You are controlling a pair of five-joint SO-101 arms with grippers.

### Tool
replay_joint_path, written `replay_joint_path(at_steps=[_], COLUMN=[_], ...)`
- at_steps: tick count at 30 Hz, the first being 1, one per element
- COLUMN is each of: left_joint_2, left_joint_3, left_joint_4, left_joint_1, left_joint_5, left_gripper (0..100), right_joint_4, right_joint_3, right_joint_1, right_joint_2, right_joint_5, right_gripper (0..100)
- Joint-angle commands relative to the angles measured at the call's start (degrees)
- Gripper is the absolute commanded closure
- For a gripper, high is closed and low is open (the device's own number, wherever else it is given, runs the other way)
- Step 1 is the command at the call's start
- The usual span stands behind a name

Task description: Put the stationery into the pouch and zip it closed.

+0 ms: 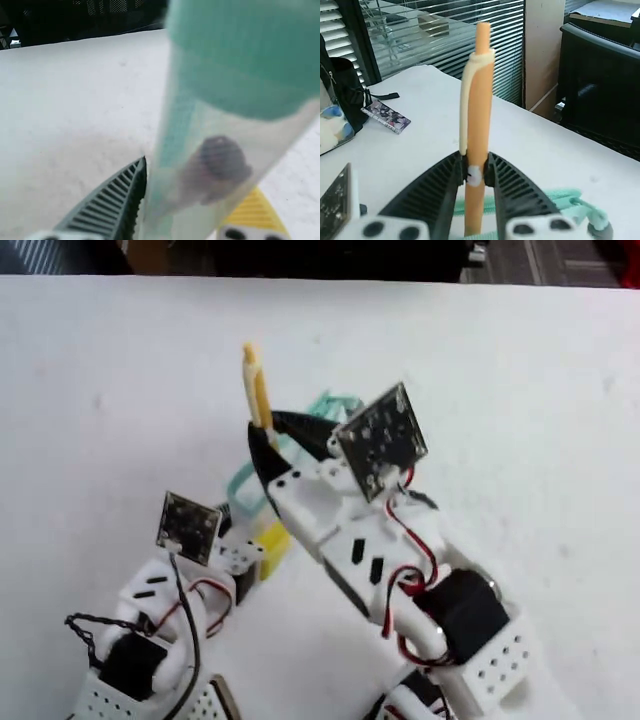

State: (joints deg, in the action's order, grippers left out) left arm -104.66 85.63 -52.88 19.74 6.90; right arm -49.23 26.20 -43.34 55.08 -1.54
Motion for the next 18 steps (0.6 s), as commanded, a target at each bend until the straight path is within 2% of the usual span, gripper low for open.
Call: replay_joint_path(at_steps=[1,4,9,12,18], left_joint_2=[0.0,0.0,0.0,0.0,0.0], left_joint_3=[-0.6,-0.6,-0.6,-0.6,-0.5], left_joint_4=[1.1,1.1,1.2,1.3,1.0], left_joint_1=[0.4,0.4,0.4,0.4,0.4], left_joint_5=[-0.5,-0.5,-0.5,-0.5,-0.4], left_gripper=[77,77,77,77,77], right_joint_4=[0.6,-2.7,-9.4,-10.8,-9.9], right_joint_3=[0.4,0.4,0.8,0.6,0.7], right_joint_1=[-0.7,-0.7,-6.9,-10.2,-10.4], right_joint_2=[2.7,4.4,5.1,5.1,5.1], right_joint_5=[-0.5,-1.8,-17.1,-17.5,-17.6], right_gripper=[98.1,98.1,98.1,98.1,98.1])
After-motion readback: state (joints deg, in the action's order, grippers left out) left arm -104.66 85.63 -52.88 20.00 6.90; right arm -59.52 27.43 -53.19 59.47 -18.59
